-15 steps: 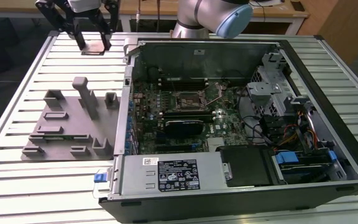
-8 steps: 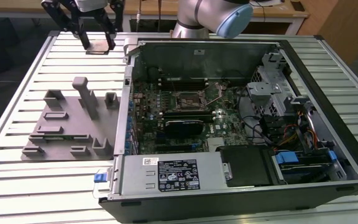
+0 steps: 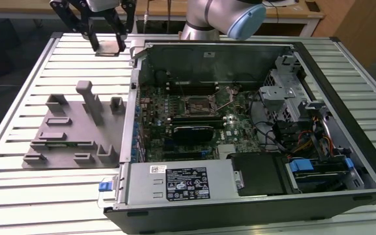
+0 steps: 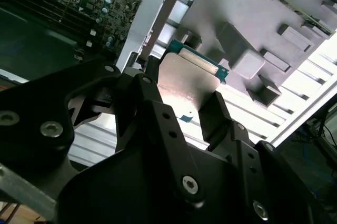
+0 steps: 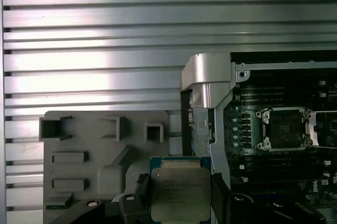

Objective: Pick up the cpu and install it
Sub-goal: 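Pick up the cpu and move it towards the insertion slot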

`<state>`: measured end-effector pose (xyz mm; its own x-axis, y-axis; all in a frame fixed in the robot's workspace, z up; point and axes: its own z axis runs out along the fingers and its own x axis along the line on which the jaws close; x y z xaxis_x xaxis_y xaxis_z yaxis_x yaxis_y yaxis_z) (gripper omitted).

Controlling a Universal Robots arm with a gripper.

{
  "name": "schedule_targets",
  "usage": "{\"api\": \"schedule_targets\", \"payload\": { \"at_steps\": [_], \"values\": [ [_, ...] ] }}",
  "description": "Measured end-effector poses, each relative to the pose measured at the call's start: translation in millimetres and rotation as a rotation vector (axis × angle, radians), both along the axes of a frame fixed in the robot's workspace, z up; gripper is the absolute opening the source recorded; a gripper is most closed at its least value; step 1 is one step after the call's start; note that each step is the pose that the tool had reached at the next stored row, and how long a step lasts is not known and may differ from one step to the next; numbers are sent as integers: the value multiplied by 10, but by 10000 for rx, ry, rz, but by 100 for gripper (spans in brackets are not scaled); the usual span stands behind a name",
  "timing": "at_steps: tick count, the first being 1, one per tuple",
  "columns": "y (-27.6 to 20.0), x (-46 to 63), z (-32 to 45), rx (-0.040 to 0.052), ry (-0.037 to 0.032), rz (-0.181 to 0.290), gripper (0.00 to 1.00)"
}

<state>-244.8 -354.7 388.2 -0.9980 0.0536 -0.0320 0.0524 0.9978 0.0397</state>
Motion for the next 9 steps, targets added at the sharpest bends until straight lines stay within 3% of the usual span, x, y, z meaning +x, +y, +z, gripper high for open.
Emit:
{"api": "schedule_targets", "payload": {
  "at_steps": [9],
  "values": [
    [25,114,0,0,0,0,55]
  ]
}}
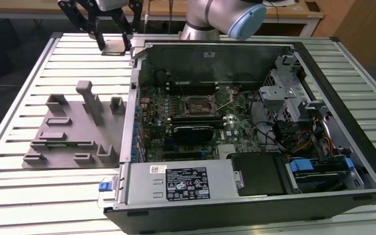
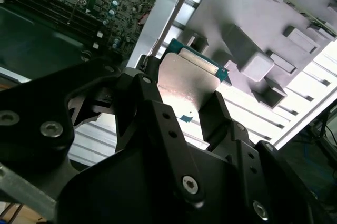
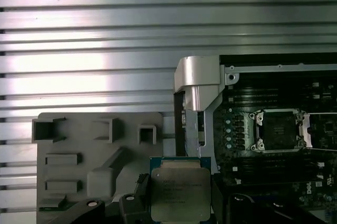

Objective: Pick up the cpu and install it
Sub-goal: 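Pick up the cpu and move it towards the insertion slot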

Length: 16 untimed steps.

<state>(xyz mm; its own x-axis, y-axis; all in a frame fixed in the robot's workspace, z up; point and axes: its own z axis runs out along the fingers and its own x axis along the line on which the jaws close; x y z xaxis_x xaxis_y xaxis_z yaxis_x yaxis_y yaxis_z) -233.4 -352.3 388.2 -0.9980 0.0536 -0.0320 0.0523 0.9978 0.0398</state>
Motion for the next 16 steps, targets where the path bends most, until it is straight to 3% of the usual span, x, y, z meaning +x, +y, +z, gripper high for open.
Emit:
{"api": "schedule_targets", "payload": {
  "at_steps": [16],
  "values": [
    [59,255,0,0,0,0,55]
  ]
}}
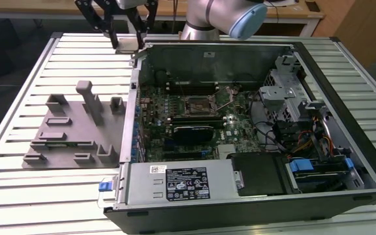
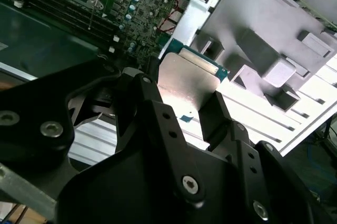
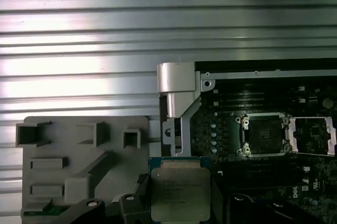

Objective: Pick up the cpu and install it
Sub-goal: 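Pick up the cpu and move it towards the insertion slot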

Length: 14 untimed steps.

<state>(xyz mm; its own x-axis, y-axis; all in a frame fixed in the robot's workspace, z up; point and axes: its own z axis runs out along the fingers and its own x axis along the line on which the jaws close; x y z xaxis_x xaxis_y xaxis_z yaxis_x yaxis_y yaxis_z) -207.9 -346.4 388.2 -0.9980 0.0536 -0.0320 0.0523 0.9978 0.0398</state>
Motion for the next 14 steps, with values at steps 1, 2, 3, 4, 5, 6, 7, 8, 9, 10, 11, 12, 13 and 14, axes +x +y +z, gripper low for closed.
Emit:
{"api": "schedule_targets", "payload": {
  "at_steps": [1,2,3,4,5,6,7,8,9,10,11,12,13,14],
  "values": [
    [3,18,0,0,0,0,55],
    [7,35,0,0,0,0,55],
    [11,53,0,-1,0,0,55],
    [15,75,0,-1,0,0,55],
    [19,97,0,-1,1,-1,55],
    [24,118,0,0,0,0,55],
    [28,141,-1,0,0,0,55],
    [32,162,-1,0,0,0,55],
    [34,185,-1,0,0,0,55],
    [35,209,-3,0,-1,0,55],
    [36,233,-4,0,0,1,55],
    [36,258,-6,0,0,1,55],
    [37,286,-8,-1,1,0,55],
    [38,311,-11,-1,1,0,55]
  ]
}}
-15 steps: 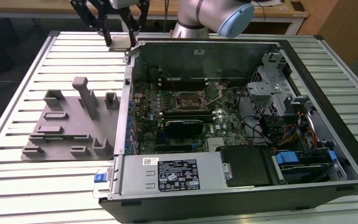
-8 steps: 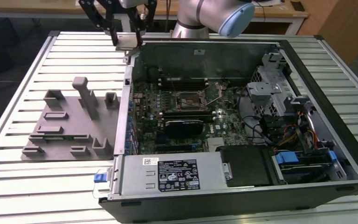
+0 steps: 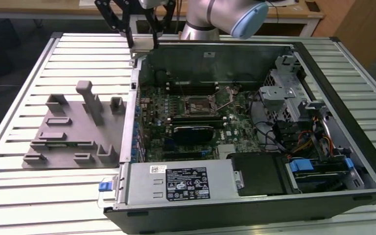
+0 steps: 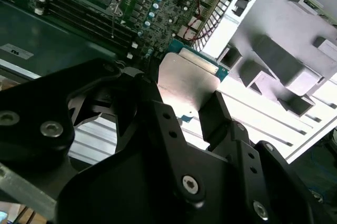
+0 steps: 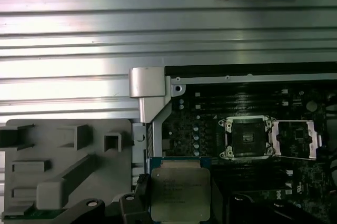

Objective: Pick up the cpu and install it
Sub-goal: 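Pick up the cpu and move it towards the insertion slot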

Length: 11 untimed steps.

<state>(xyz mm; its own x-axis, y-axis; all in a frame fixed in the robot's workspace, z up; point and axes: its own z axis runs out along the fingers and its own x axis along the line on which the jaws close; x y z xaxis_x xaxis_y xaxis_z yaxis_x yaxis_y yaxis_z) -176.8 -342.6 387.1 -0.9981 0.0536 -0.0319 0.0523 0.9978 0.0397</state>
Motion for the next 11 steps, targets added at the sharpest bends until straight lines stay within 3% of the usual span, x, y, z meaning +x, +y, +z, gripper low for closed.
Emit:
{"api": "schedule_targets", "payload": {
  "at_steps": [11],
  "values": [
    [2,180,-78,0,-1,0,55]
  ]
}}
